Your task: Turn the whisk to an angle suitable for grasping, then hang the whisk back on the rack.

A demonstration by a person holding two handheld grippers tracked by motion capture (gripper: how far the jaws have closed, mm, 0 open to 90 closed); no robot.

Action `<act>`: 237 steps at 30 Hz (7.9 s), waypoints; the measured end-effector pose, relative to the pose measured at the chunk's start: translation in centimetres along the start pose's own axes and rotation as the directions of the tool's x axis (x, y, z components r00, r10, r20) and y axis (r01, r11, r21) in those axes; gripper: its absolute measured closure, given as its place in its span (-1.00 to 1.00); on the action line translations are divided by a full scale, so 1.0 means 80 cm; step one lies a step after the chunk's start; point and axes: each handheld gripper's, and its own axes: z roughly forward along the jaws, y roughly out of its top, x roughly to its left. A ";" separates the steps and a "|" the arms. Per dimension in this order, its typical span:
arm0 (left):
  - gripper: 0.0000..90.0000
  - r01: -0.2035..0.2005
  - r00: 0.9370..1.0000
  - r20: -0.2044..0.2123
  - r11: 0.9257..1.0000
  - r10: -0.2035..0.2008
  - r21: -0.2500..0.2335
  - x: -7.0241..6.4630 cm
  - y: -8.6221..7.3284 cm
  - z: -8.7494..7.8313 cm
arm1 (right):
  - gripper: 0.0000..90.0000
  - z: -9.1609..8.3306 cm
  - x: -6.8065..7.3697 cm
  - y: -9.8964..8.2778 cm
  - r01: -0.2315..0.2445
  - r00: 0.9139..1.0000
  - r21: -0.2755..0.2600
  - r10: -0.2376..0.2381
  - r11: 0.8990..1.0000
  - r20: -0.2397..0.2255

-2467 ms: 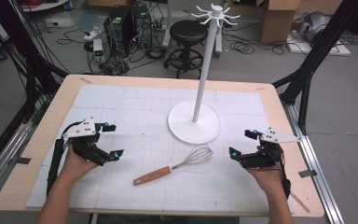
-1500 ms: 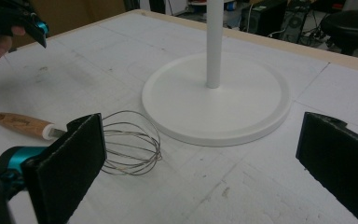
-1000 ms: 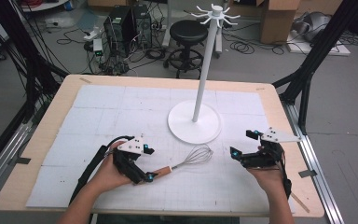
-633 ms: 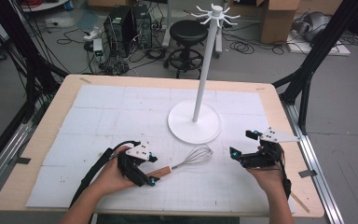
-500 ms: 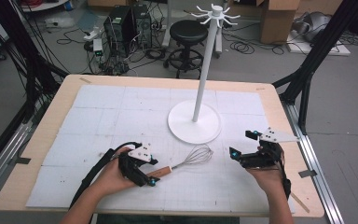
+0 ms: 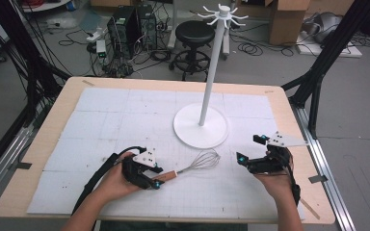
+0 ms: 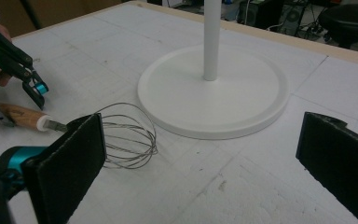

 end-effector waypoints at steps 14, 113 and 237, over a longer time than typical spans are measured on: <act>0.43 -0.040 0.999 -0.010 0.999 0.040 0.014 -0.003 0.002 0.000 | -0.99 0.000 0.000 0.000 0.002 1.000 0.005 -0.002 1.000 0.003; -0.84 0.090 0.961 -0.183 0.861 -0.207 -0.500 0.056 -0.045 -0.165 | -0.99 -0.008 0.005 0.008 0.023 1.000 -0.006 -0.023 1.000 -0.020; -0.96 0.084 0.956 -0.205 0.861 -0.212 -0.501 0.059 -0.050 -0.165 | 0.22 0.168 0.141 0.045 0.522 0.832 0.527 -0.262 0.671 -0.489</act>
